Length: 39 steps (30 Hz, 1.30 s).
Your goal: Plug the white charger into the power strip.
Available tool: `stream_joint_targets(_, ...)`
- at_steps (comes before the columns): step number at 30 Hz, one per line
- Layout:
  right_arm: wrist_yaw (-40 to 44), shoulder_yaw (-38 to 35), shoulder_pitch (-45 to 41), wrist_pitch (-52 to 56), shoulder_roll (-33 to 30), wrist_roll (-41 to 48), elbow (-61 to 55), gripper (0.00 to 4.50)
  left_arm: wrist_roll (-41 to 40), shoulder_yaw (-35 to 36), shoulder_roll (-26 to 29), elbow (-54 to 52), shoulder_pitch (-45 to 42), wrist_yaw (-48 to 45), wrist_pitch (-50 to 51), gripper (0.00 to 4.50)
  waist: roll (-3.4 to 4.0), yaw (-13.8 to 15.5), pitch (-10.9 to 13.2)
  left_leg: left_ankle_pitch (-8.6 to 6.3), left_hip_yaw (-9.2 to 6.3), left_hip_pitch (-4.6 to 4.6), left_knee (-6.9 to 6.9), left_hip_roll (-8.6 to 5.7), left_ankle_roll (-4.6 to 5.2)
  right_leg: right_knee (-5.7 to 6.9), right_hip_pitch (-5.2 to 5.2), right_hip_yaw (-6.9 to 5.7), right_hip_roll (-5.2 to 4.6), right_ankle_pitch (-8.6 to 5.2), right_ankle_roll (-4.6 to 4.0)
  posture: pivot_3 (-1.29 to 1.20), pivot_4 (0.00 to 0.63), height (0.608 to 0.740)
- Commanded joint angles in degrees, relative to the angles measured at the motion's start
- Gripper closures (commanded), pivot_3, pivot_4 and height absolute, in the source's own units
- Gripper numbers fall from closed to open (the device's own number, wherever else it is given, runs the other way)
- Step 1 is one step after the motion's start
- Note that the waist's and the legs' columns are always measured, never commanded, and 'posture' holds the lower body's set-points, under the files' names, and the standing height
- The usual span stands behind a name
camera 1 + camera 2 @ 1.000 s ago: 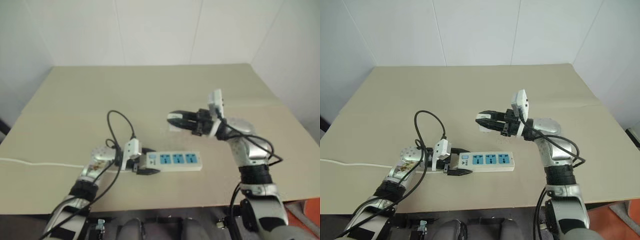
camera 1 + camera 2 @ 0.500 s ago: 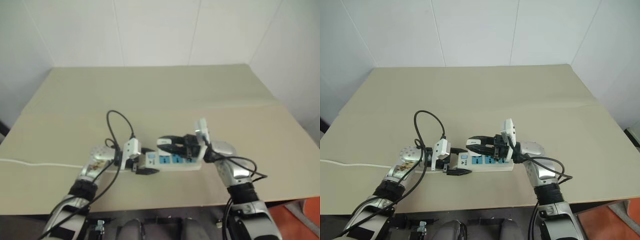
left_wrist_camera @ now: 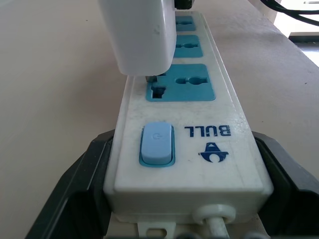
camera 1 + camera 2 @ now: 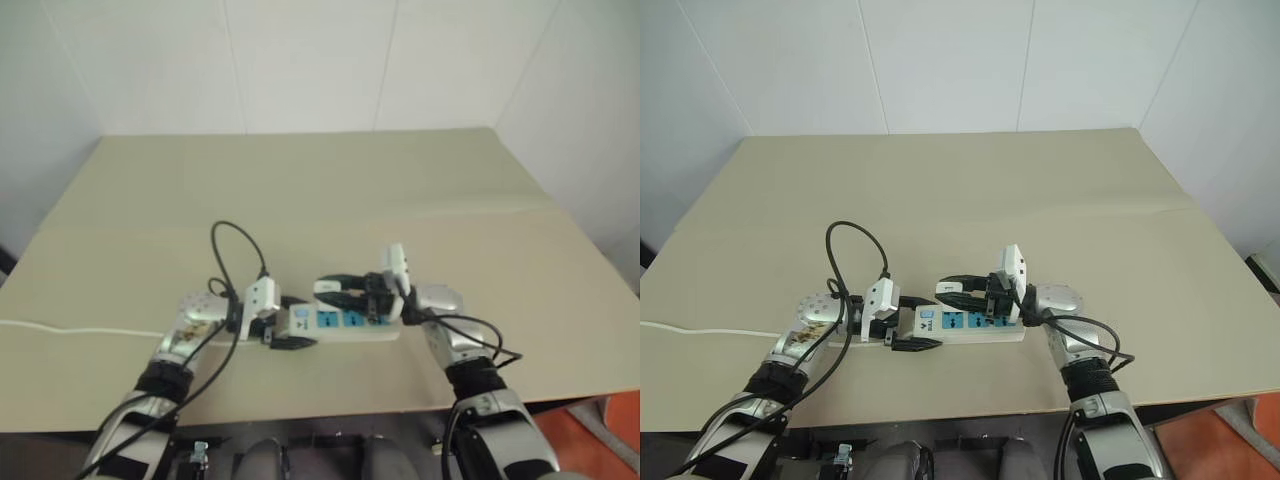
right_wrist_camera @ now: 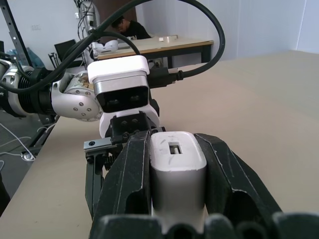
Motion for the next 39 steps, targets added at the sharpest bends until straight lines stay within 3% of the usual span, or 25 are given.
stream_joint_targets(1,0.6,1.1,-1.0,0.1,0.3,-0.6,0.7,3.37,2.1,-1.3,1.1,1.6,1.3,0.1,0.7,1.19,0.00,0.0,0.0,0.00,0.00,0.01,0.00,0.00,0.00,0.02,0.00,0.01,0.00,0.00,0.00,0.00,0.150,0.740)
stream_joint_targets(15,1.6,2.7,-0.9,-1.8,-0.2,-2.6,3.0,3.37,2.4,-1.2,1.0,1.8,1.4,0.5,0.5,1.19,0.00,0.0,0.0,0.00,-0.01,0.01,-0.02,0.01,0.00,0.01,-0.01,0.02,0.00,0.00,-0.01,0.00,0.150,0.740)
stream_joint_targets(29,5.1,2.4,0.3,-7.7,-7.8,-5.1,10.8,3.37,2.1,-1.5,1.4,2.2,1.1,0.8,0.3,1.19,-0.01,0.2,0.0,-0.01,-0.01,0.25,-0.03,0.00,0.00,-0.12,0.34,-0.02,-0.01,-0.01,-0.01,0.00,0.150,0.740)
stream_joint_targets(39,5.3,5.0,-1.9,-8.4,-7.6,-6.1,13.0,3.37,2.0,-1.8,1.4,3.1,0.5,0.8,-0.2,1.19,-0.03,0.3,0.0,-0.01,-0.05,0.46,-0.04,0.01,0.00,-0.19,0.58,-0.08,-0.01,-0.02,-0.01,0.00,0.150,0.740)
